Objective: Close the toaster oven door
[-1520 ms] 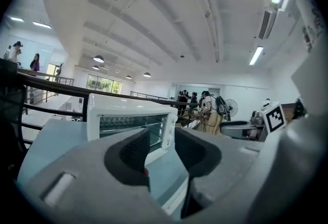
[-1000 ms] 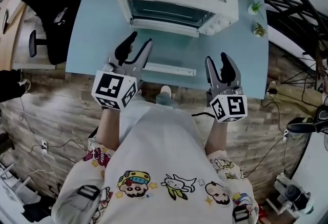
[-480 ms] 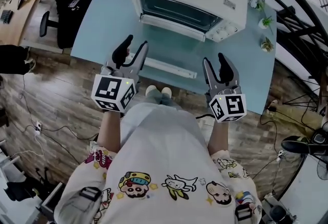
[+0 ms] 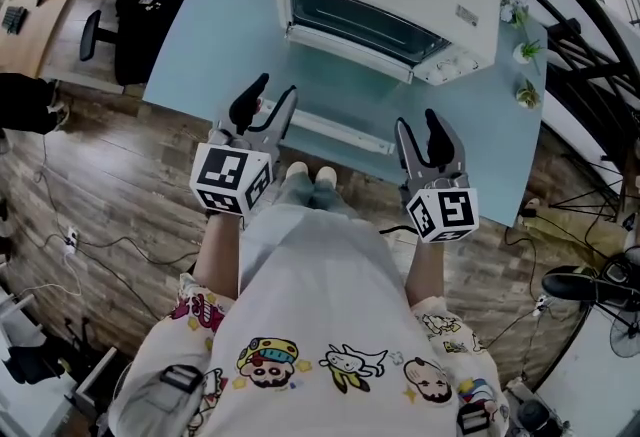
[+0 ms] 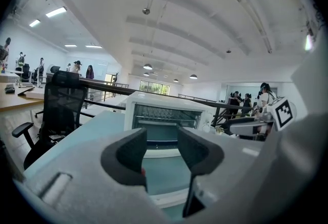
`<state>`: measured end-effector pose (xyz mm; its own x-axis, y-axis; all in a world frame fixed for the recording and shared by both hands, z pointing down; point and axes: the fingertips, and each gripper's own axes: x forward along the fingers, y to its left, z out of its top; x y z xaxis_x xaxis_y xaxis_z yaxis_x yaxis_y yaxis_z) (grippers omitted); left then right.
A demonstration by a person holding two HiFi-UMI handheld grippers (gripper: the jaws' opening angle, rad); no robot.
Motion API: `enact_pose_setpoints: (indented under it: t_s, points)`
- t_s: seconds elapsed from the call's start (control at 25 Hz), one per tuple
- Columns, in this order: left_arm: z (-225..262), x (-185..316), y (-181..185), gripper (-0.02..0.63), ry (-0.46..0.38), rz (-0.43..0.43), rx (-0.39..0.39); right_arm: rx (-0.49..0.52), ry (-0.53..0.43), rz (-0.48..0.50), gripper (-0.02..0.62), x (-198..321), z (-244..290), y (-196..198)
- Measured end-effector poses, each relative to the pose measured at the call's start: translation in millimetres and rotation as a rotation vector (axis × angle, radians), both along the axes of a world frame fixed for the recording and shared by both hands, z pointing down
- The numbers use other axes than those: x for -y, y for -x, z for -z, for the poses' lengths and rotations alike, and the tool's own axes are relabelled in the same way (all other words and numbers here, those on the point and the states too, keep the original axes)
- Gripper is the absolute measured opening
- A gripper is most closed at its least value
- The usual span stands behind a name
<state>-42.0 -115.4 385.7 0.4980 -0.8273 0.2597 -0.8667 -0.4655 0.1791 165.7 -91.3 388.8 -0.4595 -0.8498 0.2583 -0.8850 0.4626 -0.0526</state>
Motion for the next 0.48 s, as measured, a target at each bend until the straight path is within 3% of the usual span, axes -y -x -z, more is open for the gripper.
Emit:
enact_pose_setpoints:
  t_s: [0.48]
  points:
    - [-66,-6,28,0.183,0.140,0.016,0.022,-0.022,0.069,0.015,0.212,-1,-27,10]
